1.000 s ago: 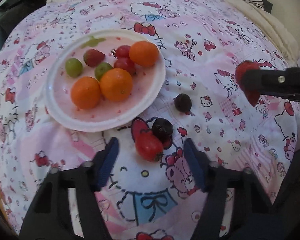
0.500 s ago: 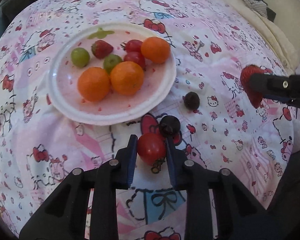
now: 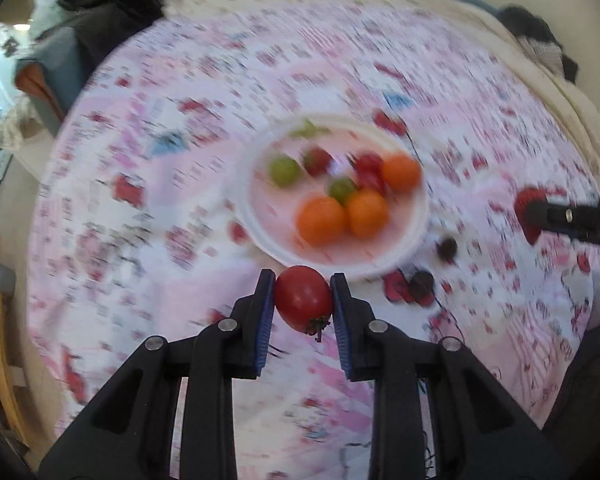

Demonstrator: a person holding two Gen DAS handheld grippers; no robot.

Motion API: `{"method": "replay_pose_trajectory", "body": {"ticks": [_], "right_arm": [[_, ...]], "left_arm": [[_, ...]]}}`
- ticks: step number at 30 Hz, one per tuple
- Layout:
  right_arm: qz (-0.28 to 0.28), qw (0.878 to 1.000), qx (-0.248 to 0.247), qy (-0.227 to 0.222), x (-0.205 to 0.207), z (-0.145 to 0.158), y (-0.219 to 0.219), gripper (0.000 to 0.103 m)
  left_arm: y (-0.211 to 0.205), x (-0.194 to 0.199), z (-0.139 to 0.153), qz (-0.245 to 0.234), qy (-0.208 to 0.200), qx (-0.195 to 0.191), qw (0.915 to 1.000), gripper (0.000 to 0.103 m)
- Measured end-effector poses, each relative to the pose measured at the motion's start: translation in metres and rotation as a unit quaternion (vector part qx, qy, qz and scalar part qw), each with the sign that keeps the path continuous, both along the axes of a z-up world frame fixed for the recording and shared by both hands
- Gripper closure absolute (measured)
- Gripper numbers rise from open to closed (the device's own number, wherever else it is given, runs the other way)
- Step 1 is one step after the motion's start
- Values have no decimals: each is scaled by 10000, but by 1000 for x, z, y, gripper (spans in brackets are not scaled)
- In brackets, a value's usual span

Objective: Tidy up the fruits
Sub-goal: 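Carry the strawberry and tomato over the plate and open both tools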

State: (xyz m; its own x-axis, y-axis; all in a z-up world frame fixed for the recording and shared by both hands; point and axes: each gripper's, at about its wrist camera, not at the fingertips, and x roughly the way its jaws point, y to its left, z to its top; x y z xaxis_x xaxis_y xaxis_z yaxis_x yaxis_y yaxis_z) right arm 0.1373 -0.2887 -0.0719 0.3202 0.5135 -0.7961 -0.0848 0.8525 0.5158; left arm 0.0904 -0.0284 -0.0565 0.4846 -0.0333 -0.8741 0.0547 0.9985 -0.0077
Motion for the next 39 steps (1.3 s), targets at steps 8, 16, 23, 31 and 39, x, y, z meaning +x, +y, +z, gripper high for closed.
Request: {"method": "replay_pose_trajectory", "body": {"ticks": [8,16,23,31,39], "right_arm": [[32,9944,334,-1006,-3,37,8,67],[265,9925,134,-1183,32,42,24,67],[337,9921,32,-1206,65,35,30,67],[650,9933,116,-945,92,15,53,67],[895,9945,-22,-542,108,-18,76,67]], "left_arm": [[44,14,53,460,-892,57,9949,79],[51,43,65,443,-1061,-22,9934,79],[53,67,62,448,-1016,-59,9938,79],[42,88,31,230,-751,-116,9968,79],[21,97,-6,-152,-371,-182,9990,79]]}}
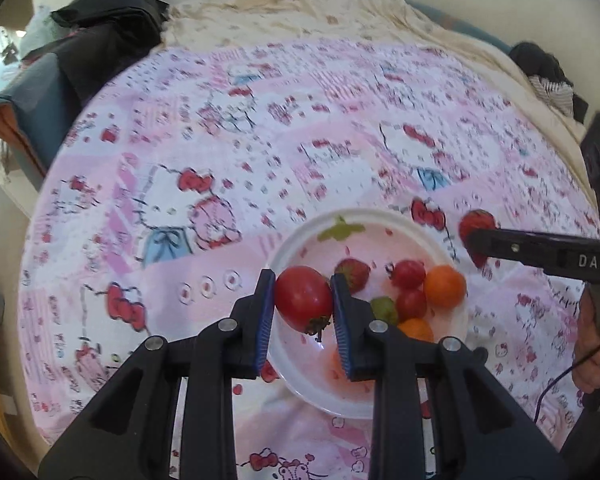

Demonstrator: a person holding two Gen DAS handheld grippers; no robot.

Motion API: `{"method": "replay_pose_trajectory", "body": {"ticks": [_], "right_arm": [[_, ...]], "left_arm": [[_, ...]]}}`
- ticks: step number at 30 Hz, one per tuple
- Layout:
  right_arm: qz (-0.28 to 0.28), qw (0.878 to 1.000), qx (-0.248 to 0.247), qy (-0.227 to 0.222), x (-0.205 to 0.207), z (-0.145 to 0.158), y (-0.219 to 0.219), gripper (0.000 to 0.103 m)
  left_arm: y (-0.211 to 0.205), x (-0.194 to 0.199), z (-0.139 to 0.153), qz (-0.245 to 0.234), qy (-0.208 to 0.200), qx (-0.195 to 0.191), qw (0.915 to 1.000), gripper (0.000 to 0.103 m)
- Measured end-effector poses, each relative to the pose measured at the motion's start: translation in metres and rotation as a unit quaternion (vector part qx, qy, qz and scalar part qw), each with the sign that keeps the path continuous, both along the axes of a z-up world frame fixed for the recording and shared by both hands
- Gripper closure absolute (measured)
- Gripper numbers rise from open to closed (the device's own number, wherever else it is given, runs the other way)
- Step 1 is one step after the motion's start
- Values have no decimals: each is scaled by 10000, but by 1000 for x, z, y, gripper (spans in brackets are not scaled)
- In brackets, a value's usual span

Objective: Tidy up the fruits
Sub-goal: 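Carry the strawberry and tomato over the plate and open both tools, then move both tools back toward the remaining dark plums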

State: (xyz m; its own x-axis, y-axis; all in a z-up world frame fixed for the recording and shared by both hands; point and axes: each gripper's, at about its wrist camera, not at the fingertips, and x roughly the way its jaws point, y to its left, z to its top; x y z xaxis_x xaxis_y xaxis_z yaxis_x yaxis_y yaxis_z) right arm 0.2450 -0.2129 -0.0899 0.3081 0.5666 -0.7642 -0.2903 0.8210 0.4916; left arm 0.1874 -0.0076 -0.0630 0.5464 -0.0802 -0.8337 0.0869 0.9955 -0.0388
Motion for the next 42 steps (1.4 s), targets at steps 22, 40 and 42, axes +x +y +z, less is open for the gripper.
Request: {"method": "replay_pose_trajectory", "body": {"ticks": [22,40,42], "right_arm": [[333,9993,-154,107,-2,-20,29,65],[403,9987,4,-307,-6,5,26,33],[362,9987,4,-349,-6,9,23,33]], "left_arm": [[-7,0,-34,-56,243,149,9996,78],[-12,-5,-17,-86,-29,121,9999,30],[-12,-6,-14,-57,-99,137,9998,30]]}}
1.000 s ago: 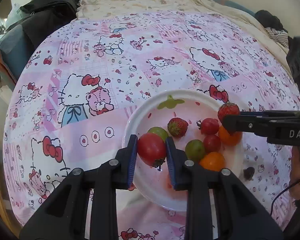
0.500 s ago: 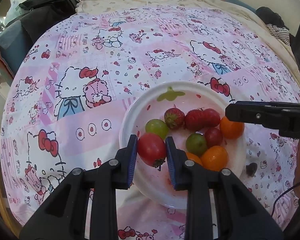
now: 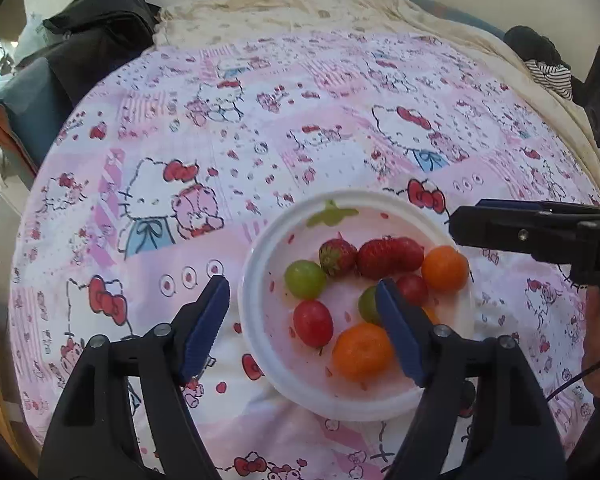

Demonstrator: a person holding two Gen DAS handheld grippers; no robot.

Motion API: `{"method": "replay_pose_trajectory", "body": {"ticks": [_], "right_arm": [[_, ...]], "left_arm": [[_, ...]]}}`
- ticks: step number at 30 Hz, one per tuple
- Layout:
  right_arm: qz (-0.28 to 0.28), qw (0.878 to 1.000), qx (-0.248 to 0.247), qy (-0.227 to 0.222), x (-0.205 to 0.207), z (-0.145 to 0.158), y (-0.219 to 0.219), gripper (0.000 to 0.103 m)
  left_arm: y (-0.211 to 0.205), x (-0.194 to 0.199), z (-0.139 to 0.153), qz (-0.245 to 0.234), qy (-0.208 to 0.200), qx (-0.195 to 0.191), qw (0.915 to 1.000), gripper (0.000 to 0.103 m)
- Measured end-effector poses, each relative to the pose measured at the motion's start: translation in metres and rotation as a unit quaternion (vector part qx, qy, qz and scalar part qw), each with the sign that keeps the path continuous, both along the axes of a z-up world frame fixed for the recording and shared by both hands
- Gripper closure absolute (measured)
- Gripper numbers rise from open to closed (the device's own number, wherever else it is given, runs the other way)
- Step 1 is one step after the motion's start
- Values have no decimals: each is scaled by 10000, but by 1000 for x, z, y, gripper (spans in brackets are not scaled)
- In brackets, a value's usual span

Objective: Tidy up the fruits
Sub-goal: 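Move both tools back toward the remaining dark plums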

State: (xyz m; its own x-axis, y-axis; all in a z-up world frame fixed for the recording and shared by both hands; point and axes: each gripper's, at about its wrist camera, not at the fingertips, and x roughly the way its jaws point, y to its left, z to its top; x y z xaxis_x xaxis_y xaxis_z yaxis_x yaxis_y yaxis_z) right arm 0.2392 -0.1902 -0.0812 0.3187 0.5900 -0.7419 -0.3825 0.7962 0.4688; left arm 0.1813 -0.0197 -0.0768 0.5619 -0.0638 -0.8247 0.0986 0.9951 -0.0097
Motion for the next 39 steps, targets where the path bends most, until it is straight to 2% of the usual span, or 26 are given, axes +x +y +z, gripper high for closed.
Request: {"method": "replay_pose_trajectory", "body": {"ticks": [3,8,12,14,21,33,36,39], "right_arm": [[-79,10000,16,-22,-1,4,-6,33],[-233,9996,-16,-133,-10,17,-22,33],[-422,9990,30,-154,-19,27,-36,33],[-463,9987,17,-201,-24,32,-41,33],[-718,9972,26,-221,-45,40,-61,33],[-1181,9929,-46,164,-74,30,-87,33],[-1208,9920,-231,300,-80,21,-87,33],[-1253,9905,-156,537,-82,9,-92,33]], "left_arm": [[0,-5,6,53,-159,91,9998,30],[2,-15,21,215,-371,25,9991,30],[3,-26,37,443,-582,225,9971,30],[4,-33,45,418,-666,120,9968,30],[6,-49,58,429,-792,110,9959,30],[-3,-79,60,550,-764,53,9955,30],[-2,-87,55,667,-639,19,9957,30],[-1,-93,47,771,-486,-17,9958,30]]}}
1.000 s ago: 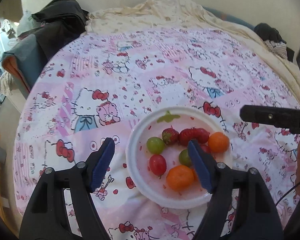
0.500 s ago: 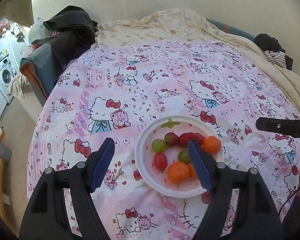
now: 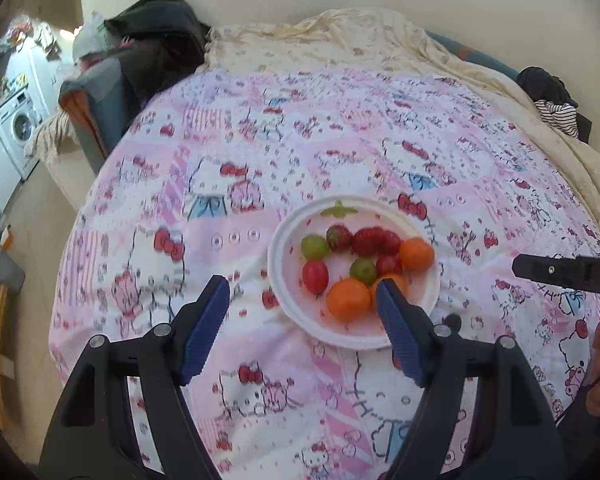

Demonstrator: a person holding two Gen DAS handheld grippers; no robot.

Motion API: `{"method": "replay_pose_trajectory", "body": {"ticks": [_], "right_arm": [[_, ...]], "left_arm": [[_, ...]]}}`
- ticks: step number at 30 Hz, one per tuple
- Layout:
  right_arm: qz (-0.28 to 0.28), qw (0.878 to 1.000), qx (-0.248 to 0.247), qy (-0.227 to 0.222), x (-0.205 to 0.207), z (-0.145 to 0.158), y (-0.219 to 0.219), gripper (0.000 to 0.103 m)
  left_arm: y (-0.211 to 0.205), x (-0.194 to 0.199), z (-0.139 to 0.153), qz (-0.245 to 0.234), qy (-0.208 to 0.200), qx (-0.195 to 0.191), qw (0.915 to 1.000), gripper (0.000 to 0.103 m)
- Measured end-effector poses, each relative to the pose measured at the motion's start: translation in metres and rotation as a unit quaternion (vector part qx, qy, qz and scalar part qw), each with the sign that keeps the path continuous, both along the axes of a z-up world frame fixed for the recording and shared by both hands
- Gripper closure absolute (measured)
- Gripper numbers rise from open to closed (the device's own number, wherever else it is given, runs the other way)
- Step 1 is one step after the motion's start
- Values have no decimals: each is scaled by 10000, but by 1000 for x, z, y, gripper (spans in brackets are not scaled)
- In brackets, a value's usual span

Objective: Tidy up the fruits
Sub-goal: 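Move both tools back toward the remaining dark plums, then grasp a dark plum with the right tool while the left tool grasps another plum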

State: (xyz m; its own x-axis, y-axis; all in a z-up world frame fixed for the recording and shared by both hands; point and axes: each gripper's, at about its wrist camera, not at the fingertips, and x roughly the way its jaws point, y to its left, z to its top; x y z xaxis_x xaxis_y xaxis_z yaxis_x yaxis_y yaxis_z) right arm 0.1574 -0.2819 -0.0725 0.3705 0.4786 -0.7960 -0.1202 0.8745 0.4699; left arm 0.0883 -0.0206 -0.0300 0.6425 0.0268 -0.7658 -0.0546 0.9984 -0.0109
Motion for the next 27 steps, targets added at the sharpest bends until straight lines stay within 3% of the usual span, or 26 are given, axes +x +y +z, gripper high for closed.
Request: {"method": "replay_pose_trajectory", "body": {"ticks": [5,9,14,18,21,27], "right_arm": [[-4,9989,-21,460,4,-26,-1,33],[331,9957,-354,791,8,-47,18,34],[714,9892,-759,1030,14,-71,45,55],[942,9821,-1276,1014,15,-84,60,62],[1149,9773,-1501,954,14,-87,68,76],[1293,9779,-1383,882,9,-81,69,80]], "left_arm": [[-3,-7,-17,0,291,2,9996,30],[-7,-5,-24,-51,408,30,9991,30],[-8,-1,-30,-70,516,-33,9986,30],[-9,-1,-36,-124,608,-4,9981,30],[-9,1,-38,-102,662,-34,9977,30],[-13,3,-39,-166,678,-58,9975,30]]}}
